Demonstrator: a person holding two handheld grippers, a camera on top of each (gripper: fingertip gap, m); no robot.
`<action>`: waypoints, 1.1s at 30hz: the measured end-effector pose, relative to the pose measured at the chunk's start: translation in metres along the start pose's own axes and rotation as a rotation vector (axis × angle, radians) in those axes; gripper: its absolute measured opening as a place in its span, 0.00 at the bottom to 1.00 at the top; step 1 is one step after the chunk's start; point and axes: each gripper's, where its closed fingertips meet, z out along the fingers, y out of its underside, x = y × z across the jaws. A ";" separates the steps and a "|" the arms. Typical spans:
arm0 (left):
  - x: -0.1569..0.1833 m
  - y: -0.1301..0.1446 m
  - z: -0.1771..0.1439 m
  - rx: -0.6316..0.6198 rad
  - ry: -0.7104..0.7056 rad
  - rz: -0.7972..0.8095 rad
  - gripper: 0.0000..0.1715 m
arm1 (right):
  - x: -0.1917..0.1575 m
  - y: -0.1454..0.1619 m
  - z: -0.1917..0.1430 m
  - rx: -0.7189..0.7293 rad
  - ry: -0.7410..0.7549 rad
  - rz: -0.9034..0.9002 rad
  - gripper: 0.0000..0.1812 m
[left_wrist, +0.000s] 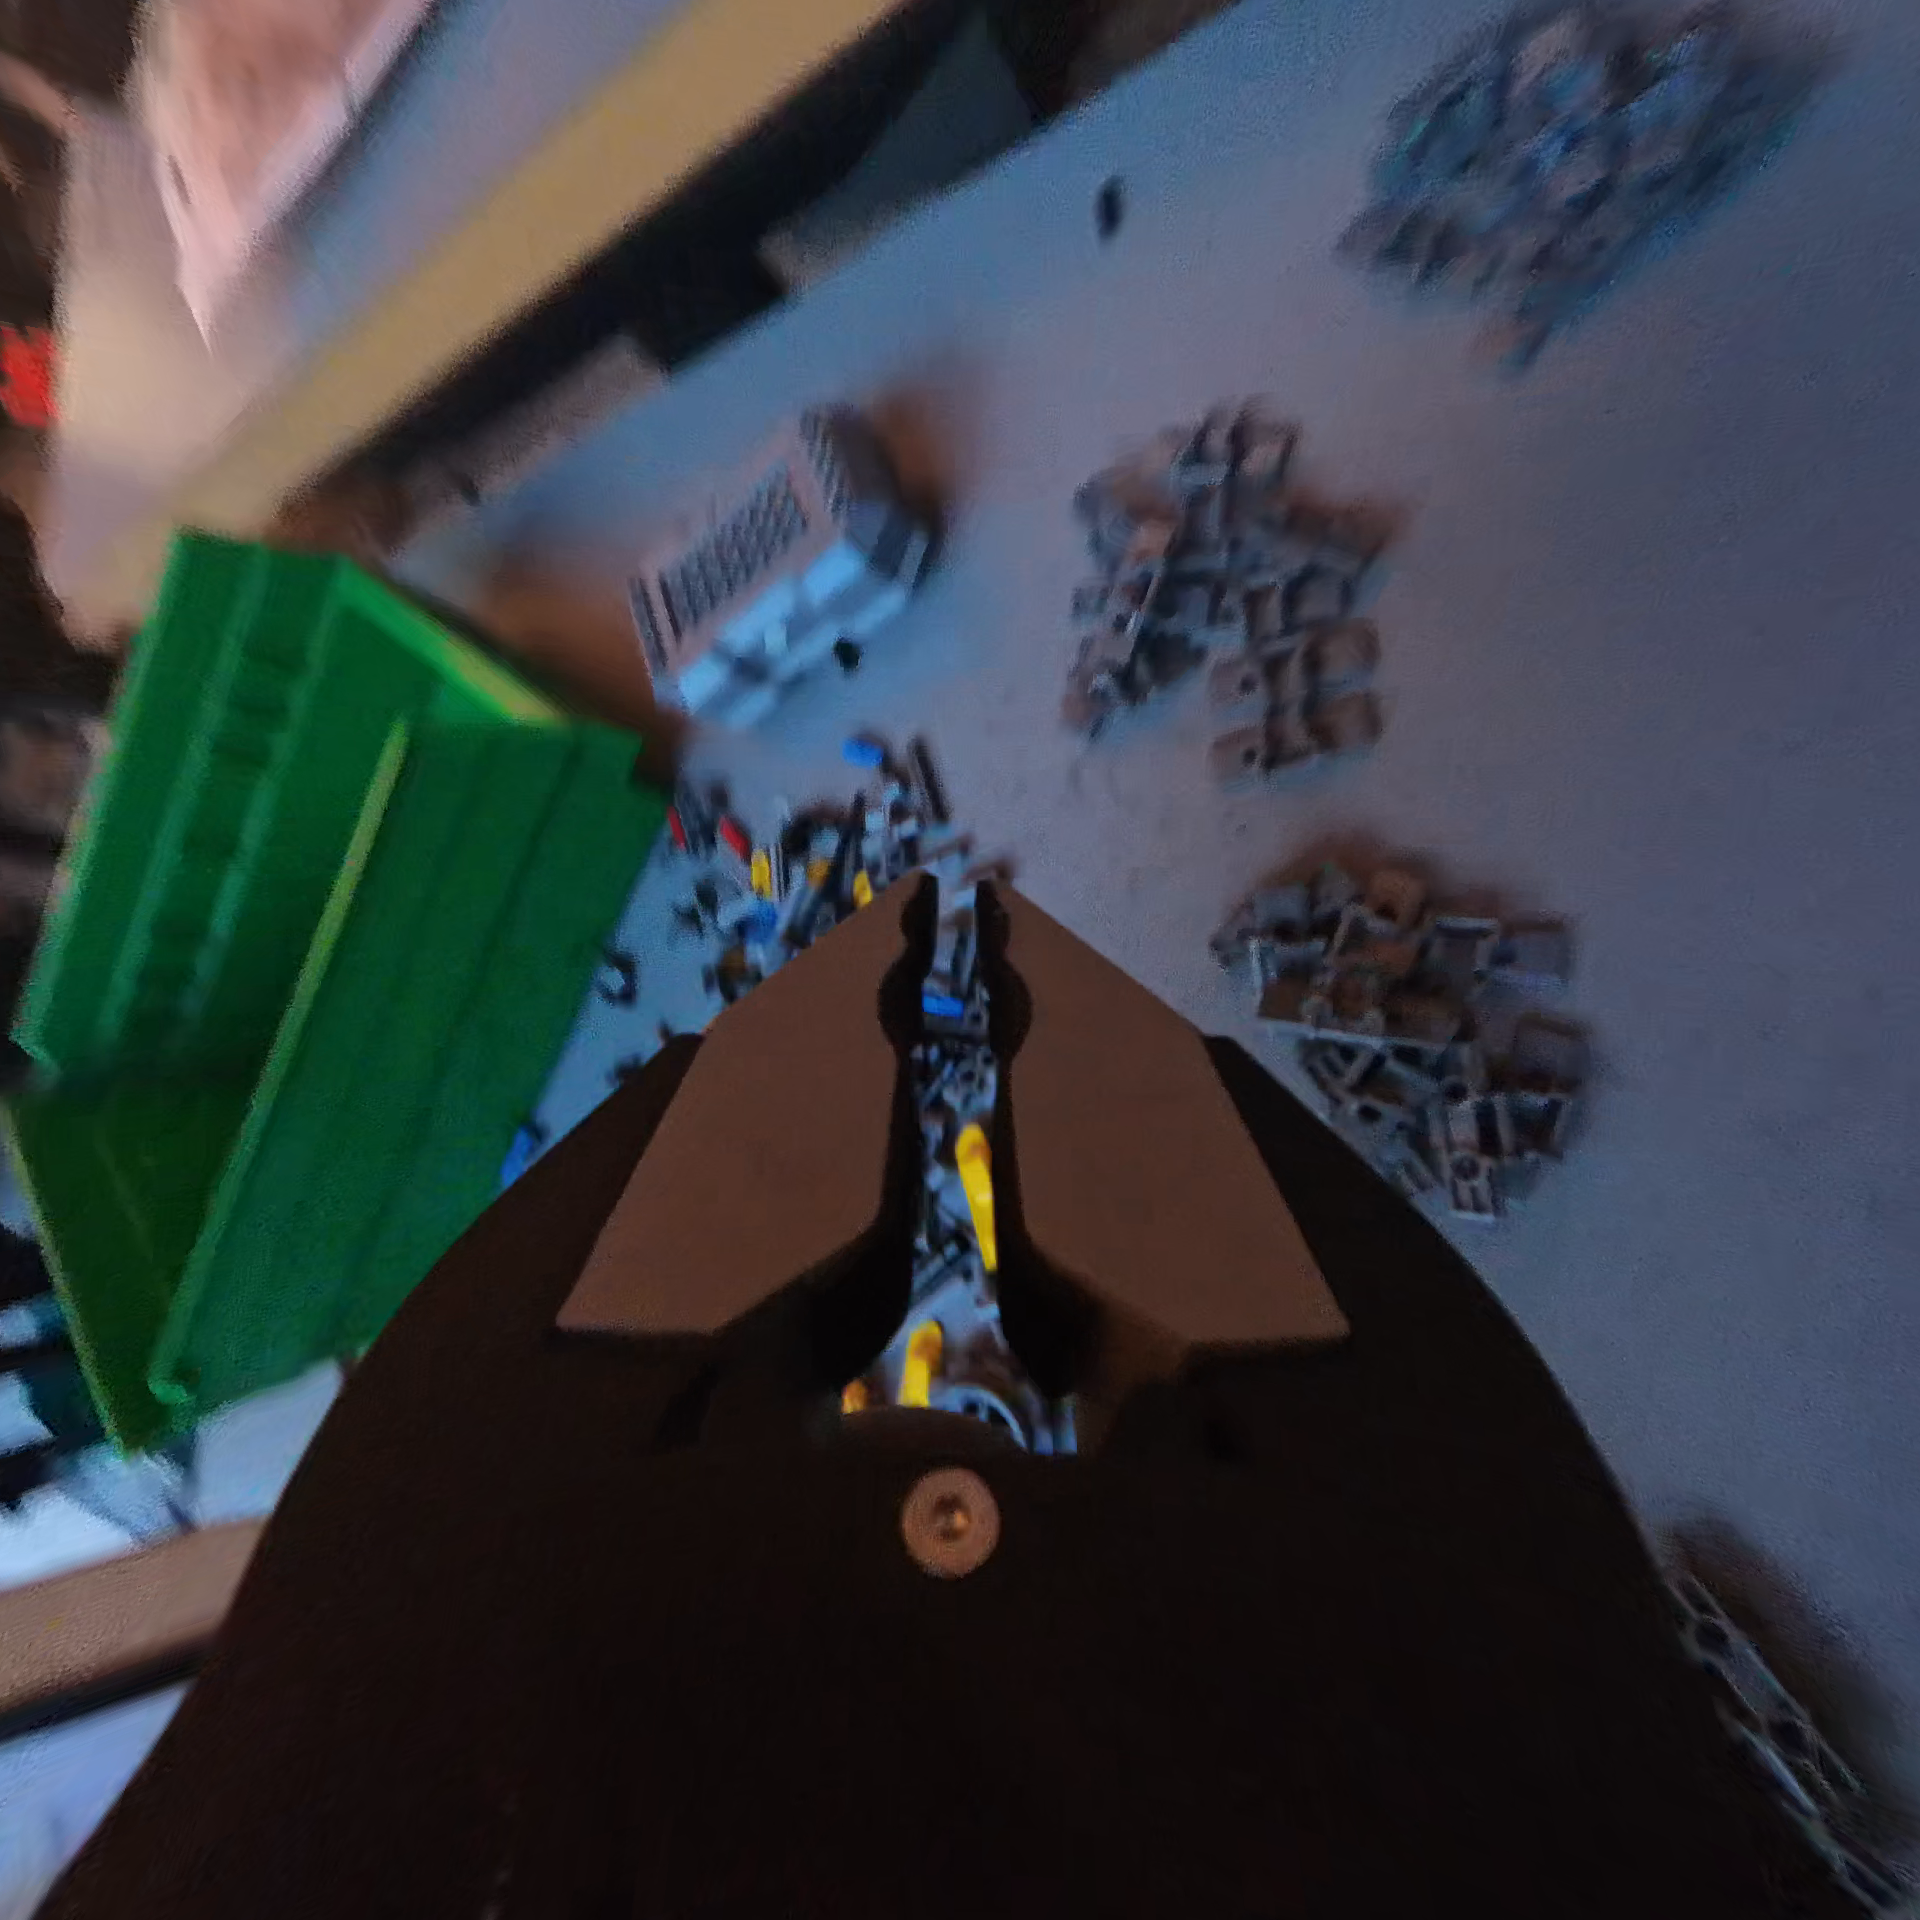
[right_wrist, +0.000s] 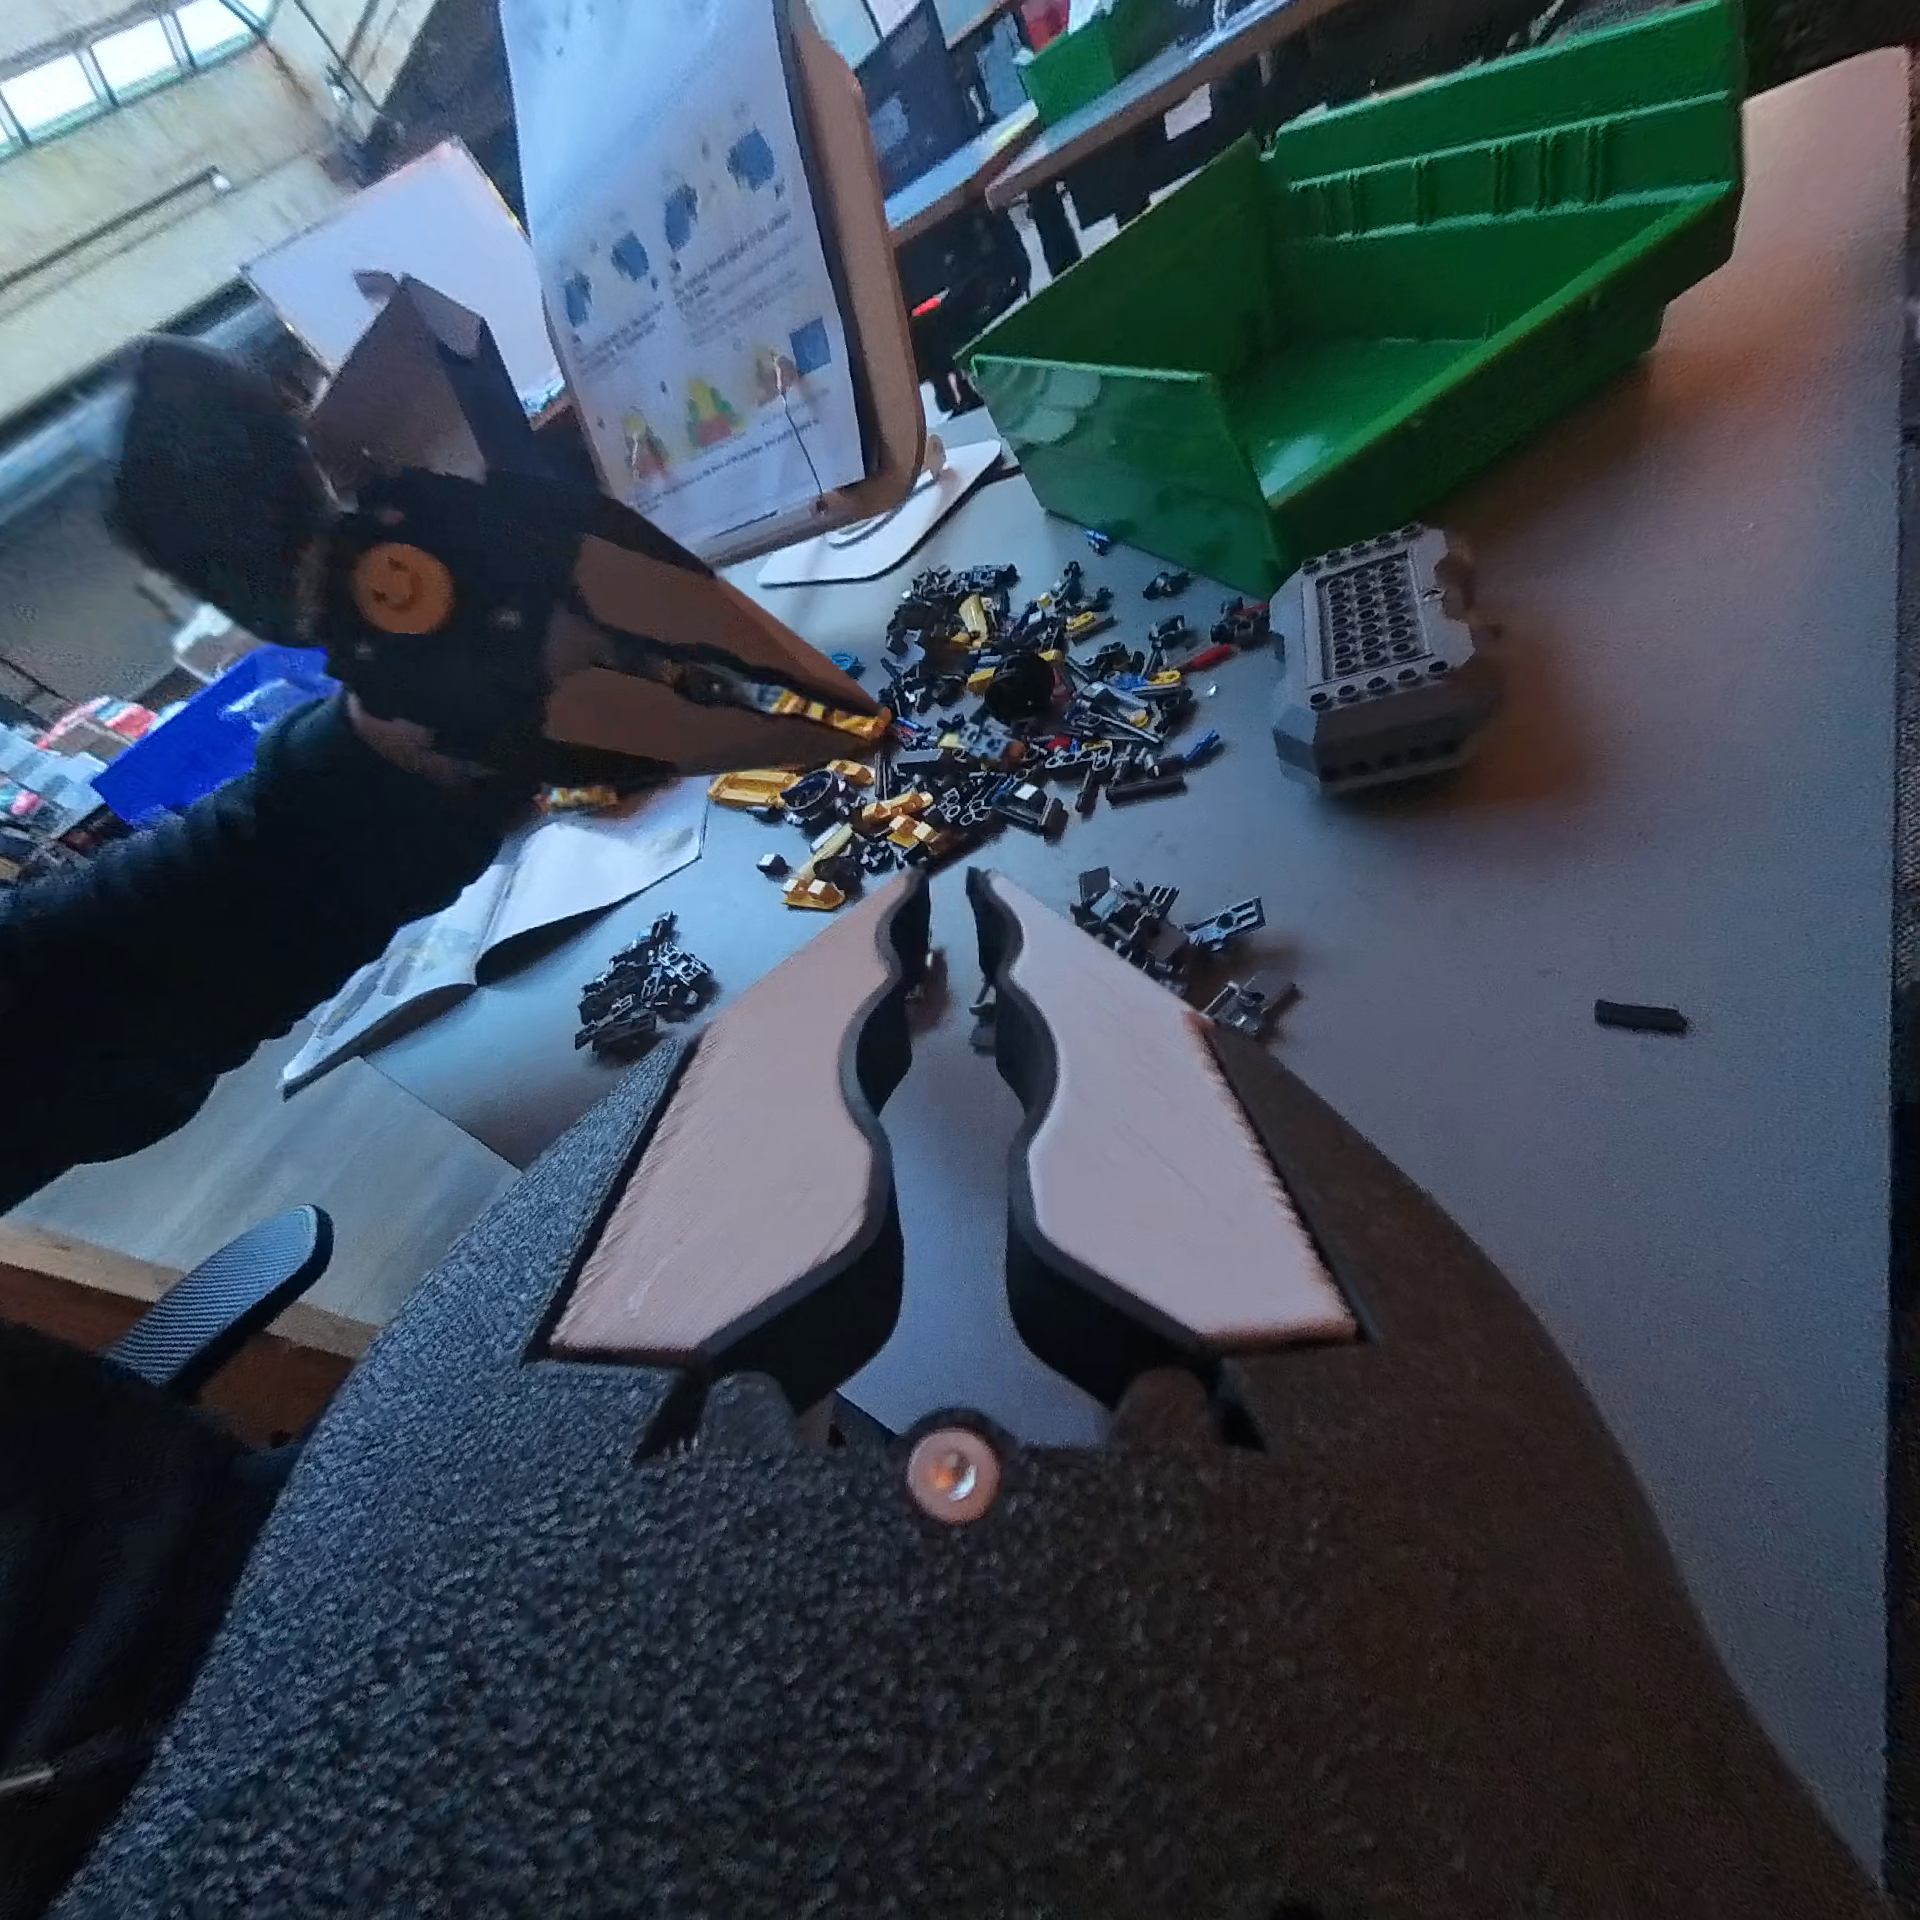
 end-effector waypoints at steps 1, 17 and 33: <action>-0.005 0.012 0.003 -0.039 -0.007 -0.049 0.02 | 0.001 -0.001 -0.002 0.003 0.002 0.000 0.04; -0.051 0.044 0.064 -0.164 0.260 -0.415 0.11 | 0.003 -0.008 -0.021 0.013 0.057 -0.053 0.04; -0.079 0.052 0.027 -0.224 0.178 -0.595 0.19 | 0.018 -0.002 -0.025 -0.026 0.129 -0.093 0.04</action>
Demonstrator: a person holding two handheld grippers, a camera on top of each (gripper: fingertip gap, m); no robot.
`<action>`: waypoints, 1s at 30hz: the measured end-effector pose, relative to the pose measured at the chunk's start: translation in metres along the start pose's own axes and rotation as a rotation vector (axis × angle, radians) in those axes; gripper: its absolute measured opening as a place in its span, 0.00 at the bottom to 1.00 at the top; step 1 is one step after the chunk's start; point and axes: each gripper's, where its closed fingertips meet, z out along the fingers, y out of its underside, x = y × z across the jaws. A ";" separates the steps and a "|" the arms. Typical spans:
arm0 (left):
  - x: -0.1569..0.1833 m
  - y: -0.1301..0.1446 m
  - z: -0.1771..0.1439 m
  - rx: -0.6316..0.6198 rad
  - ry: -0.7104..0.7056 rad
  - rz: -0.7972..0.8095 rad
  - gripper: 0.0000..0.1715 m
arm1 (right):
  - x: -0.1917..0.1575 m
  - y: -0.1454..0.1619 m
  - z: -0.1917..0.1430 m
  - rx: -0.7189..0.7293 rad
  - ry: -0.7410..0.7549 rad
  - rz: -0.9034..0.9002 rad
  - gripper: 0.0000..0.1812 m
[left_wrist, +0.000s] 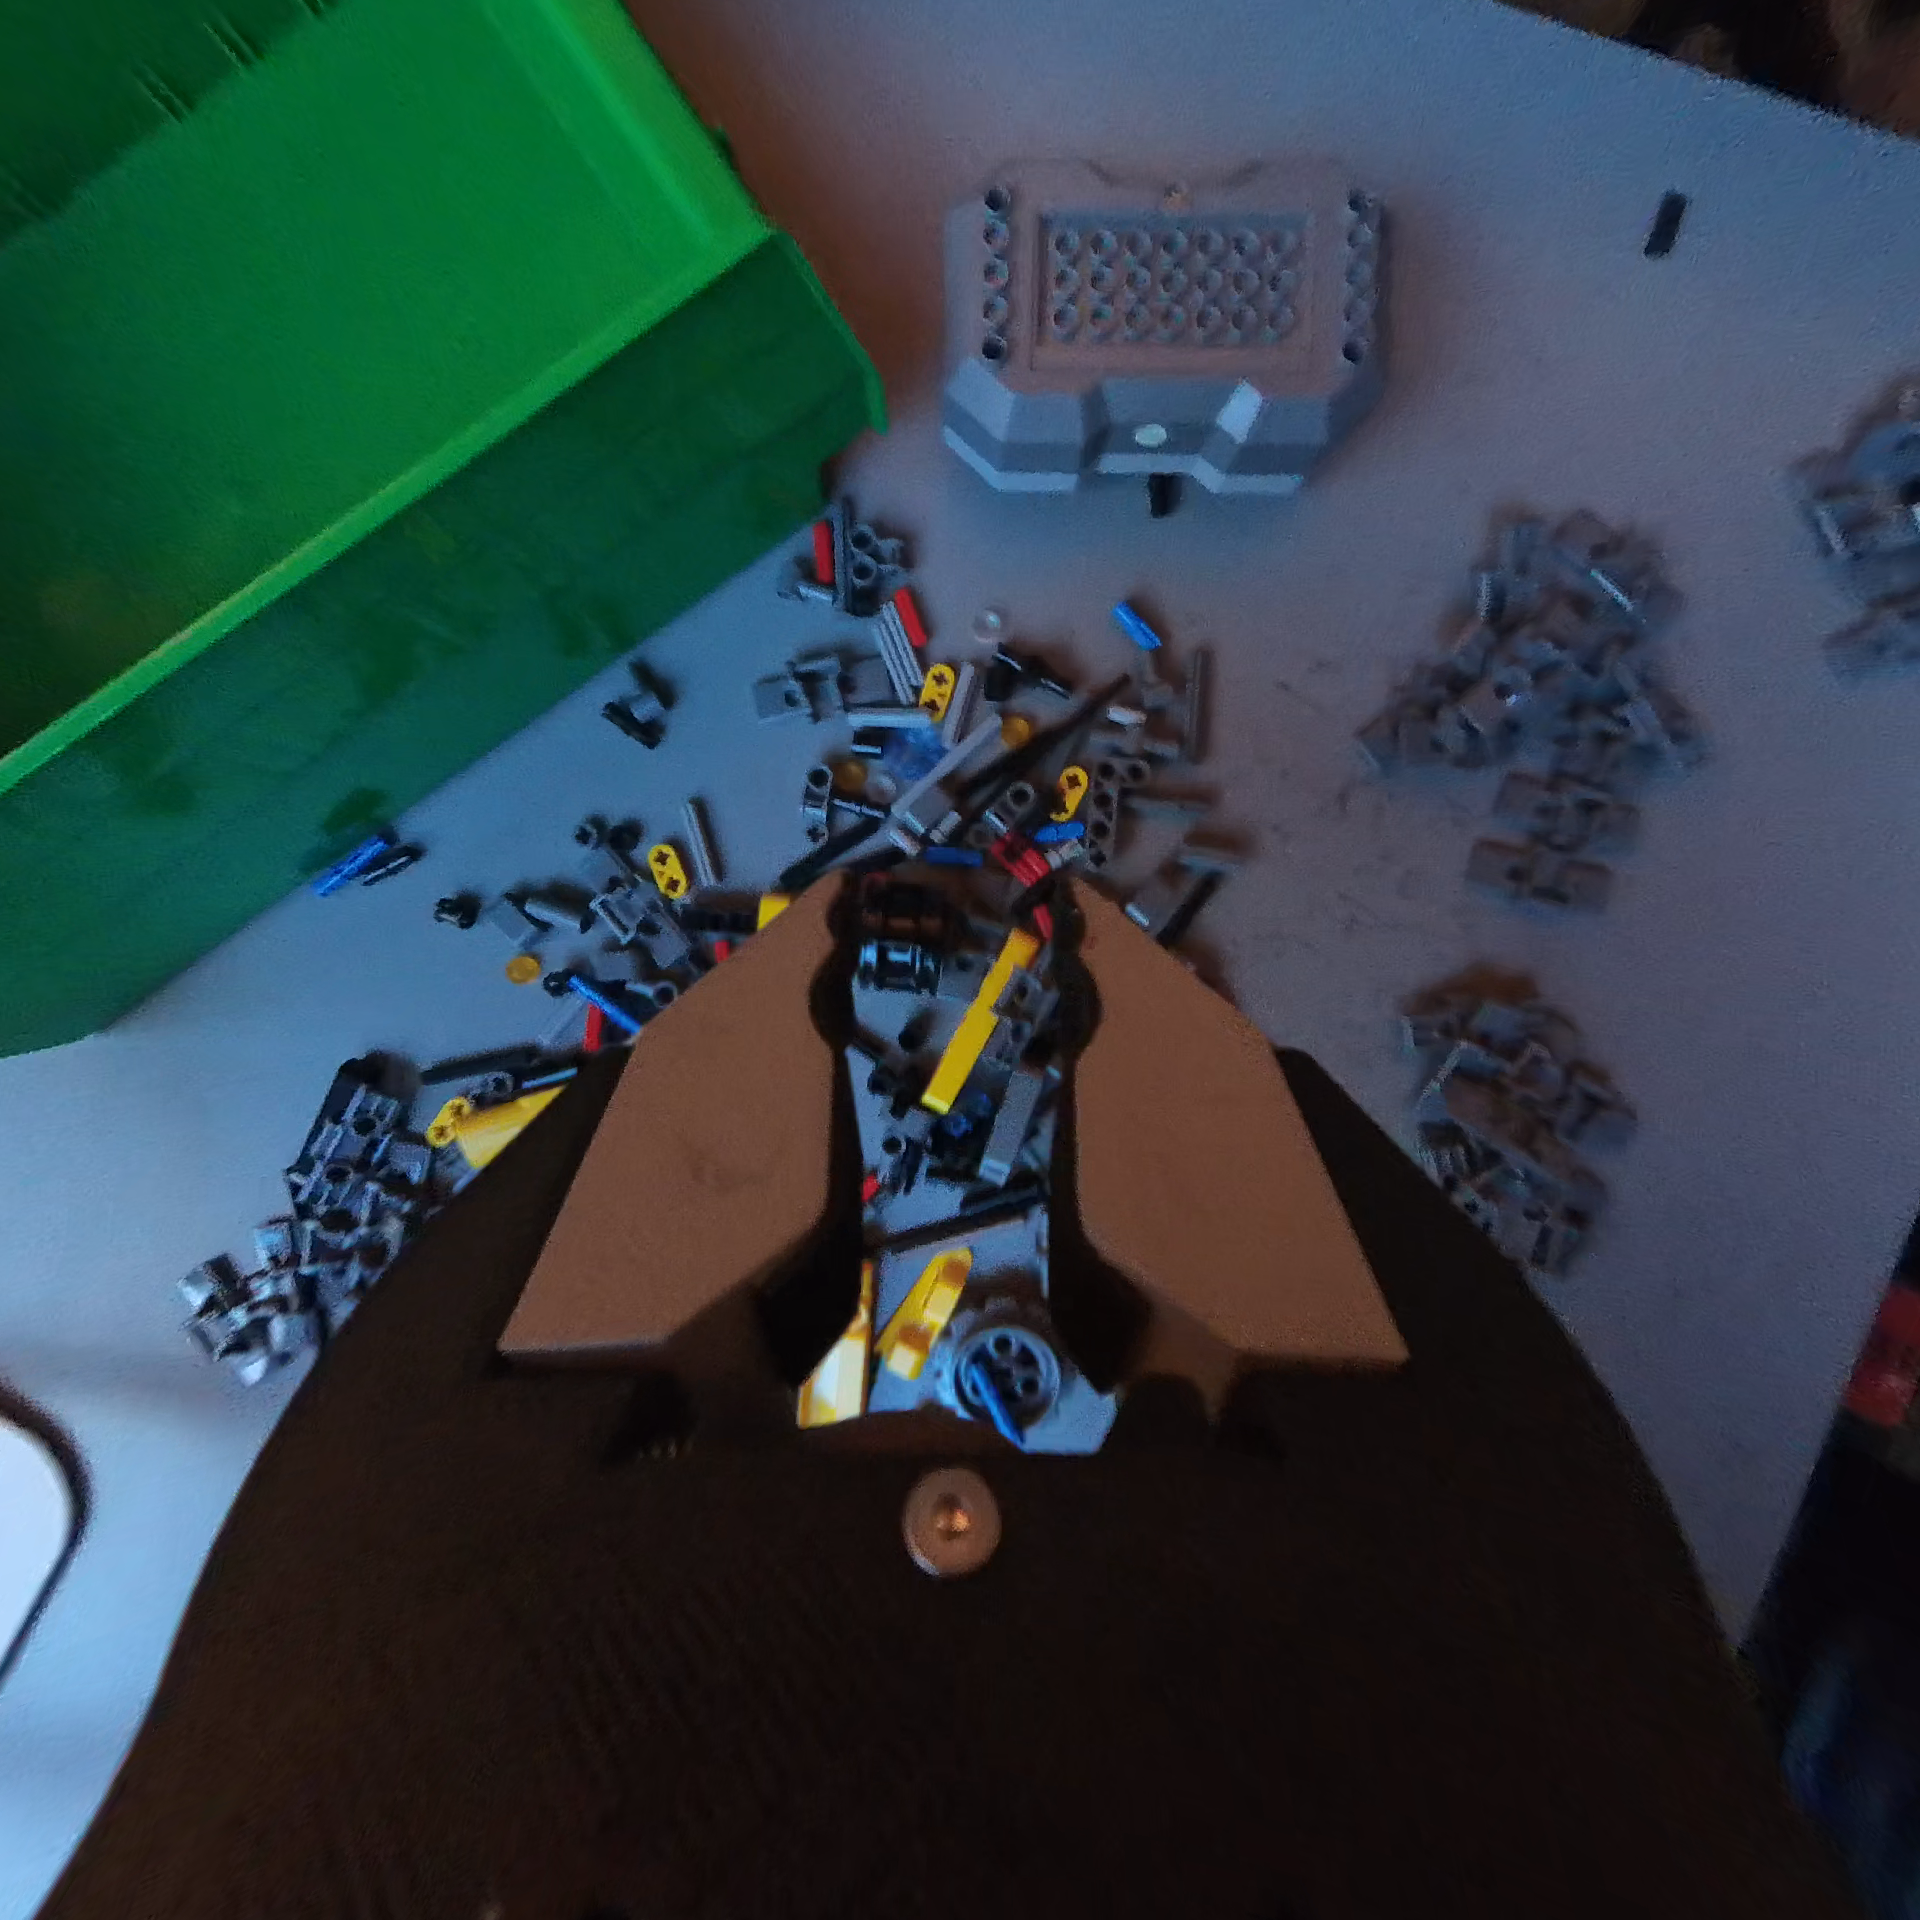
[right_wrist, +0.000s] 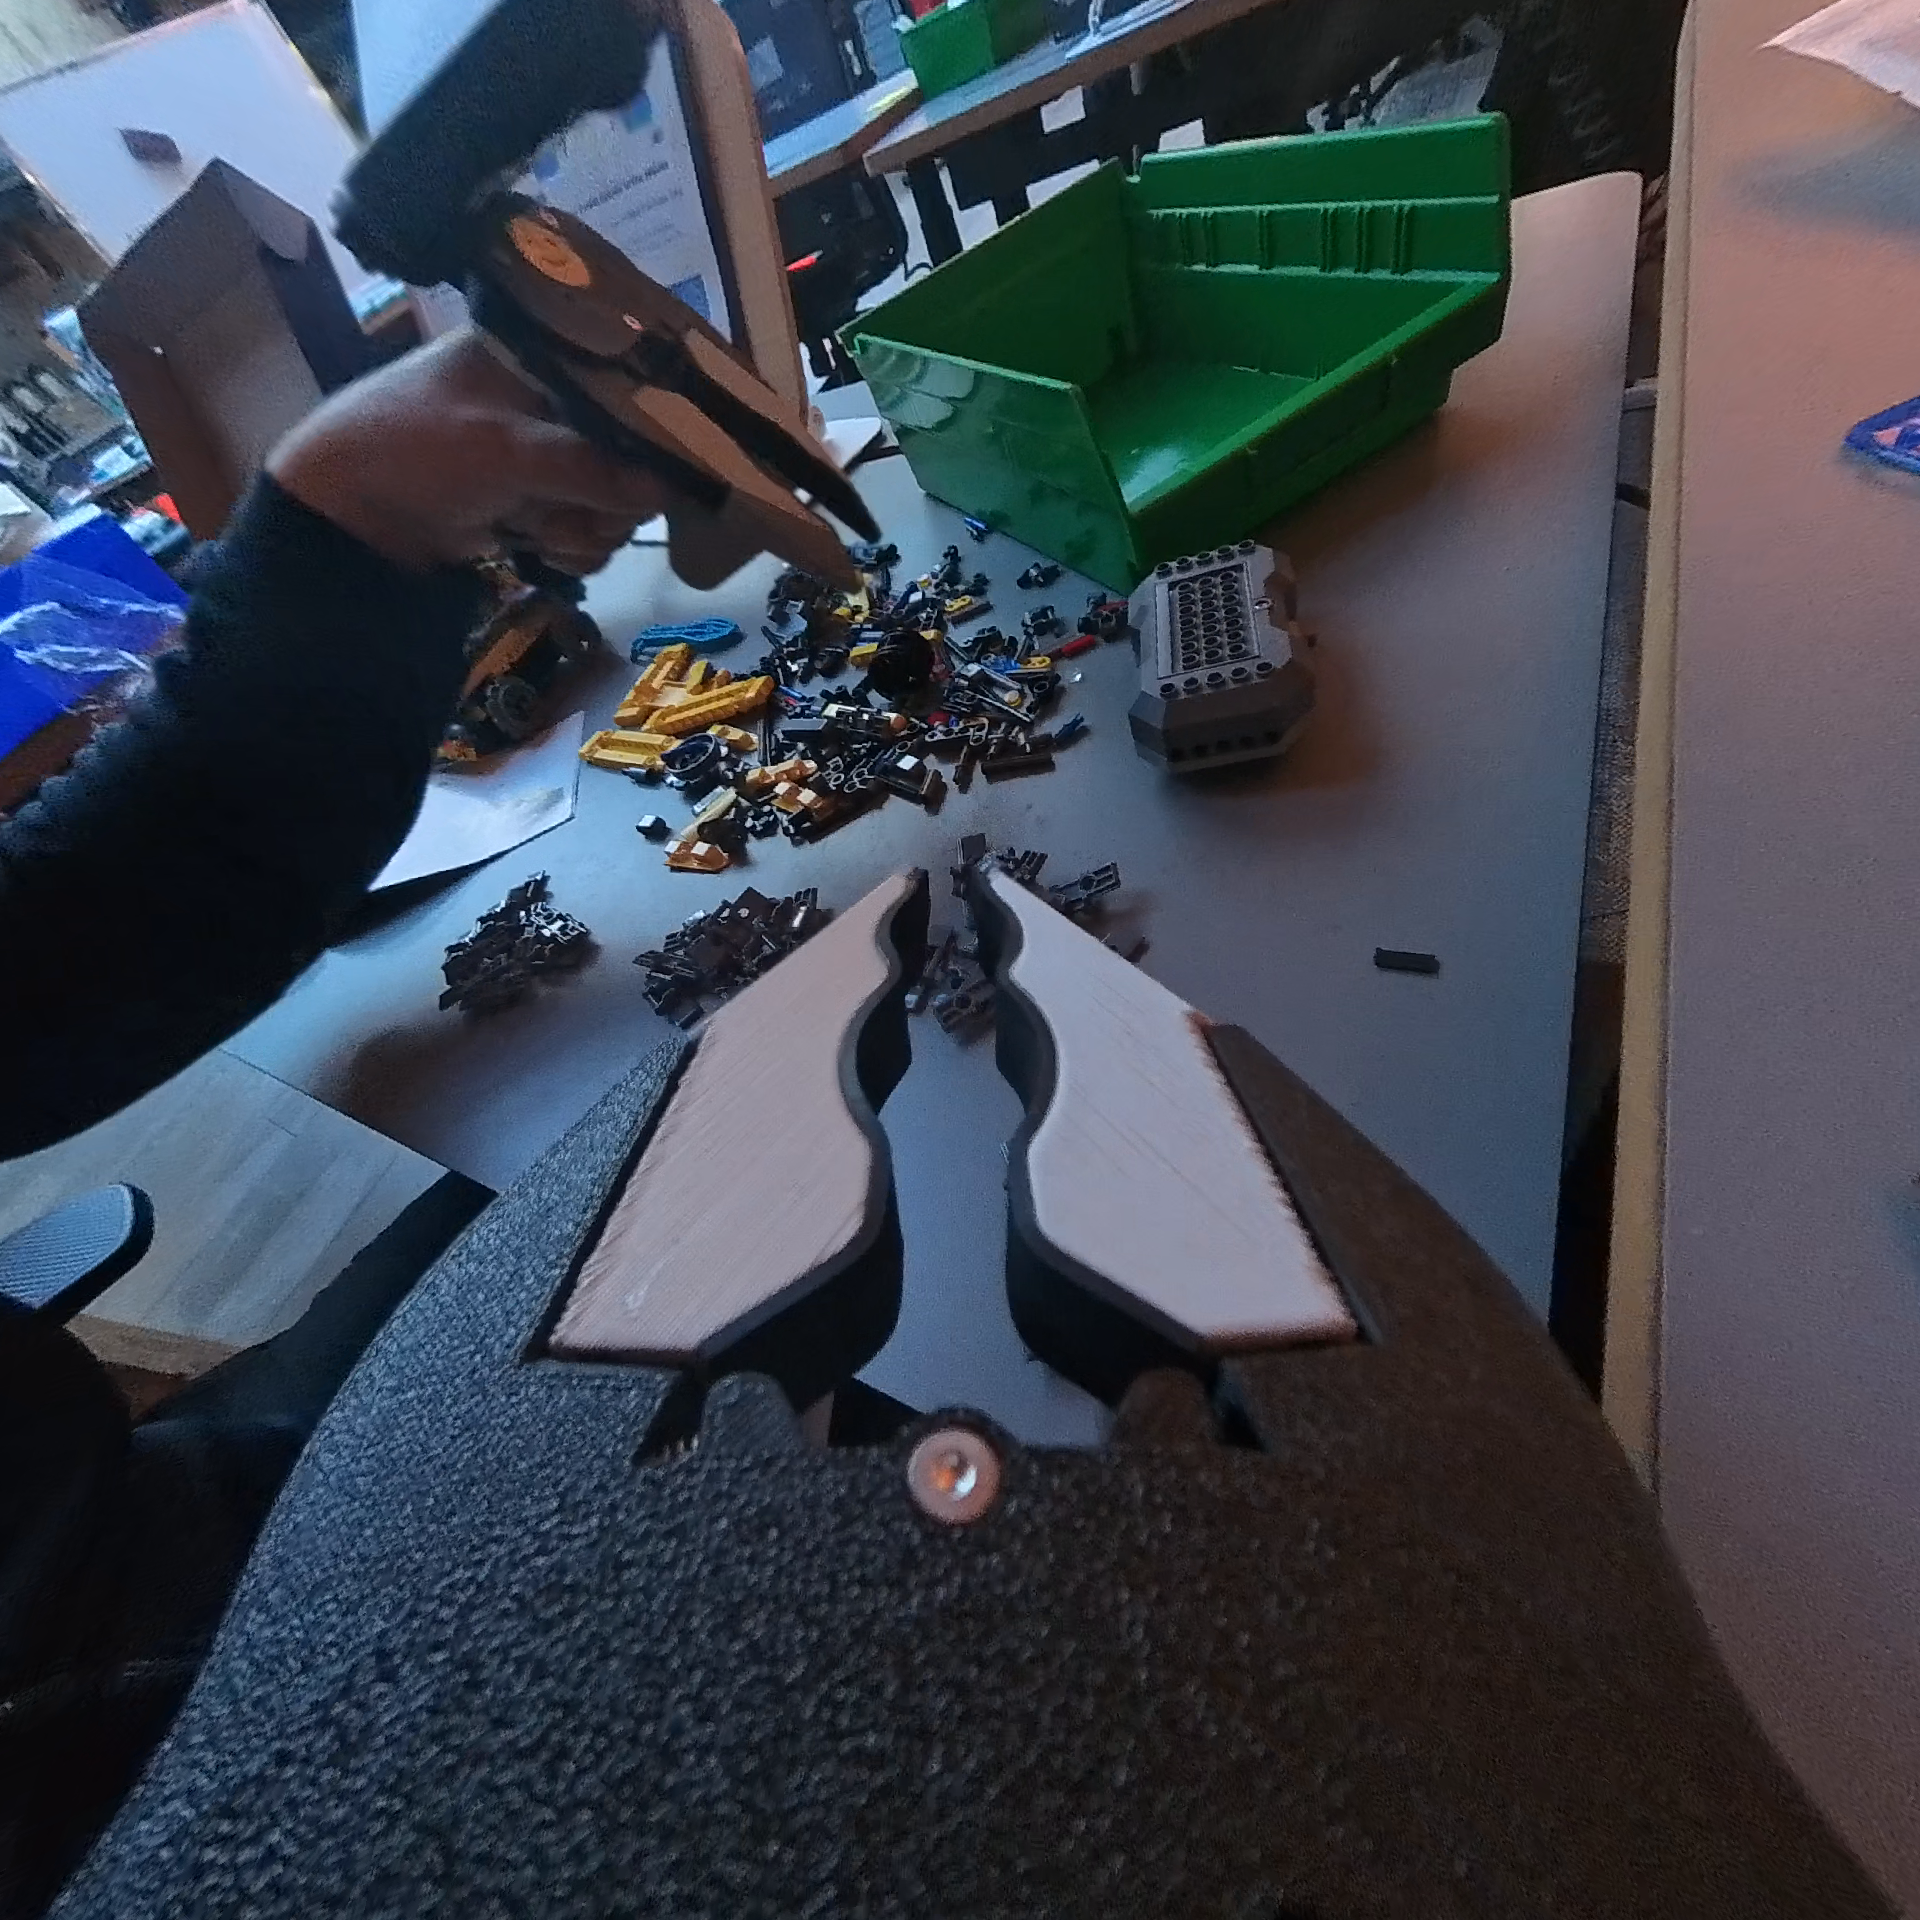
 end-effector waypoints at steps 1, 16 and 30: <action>0.000 0.002 -0.004 -0.008 -0.021 0.022 0.19 | 0.000 0.001 0.001 -0.005 0.001 0.000 0.04; 0.012 0.049 0.030 -0.144 0.113 0.236 0.14 | -0.020 0.032 0.046 -0.127 0.031 -0.094 0.04; 0.017 0.043 0.022 -0.102 0.116 0.262 0.05 | -0.032 0.012 0.022 -0.080 0.024 -0.104 0.04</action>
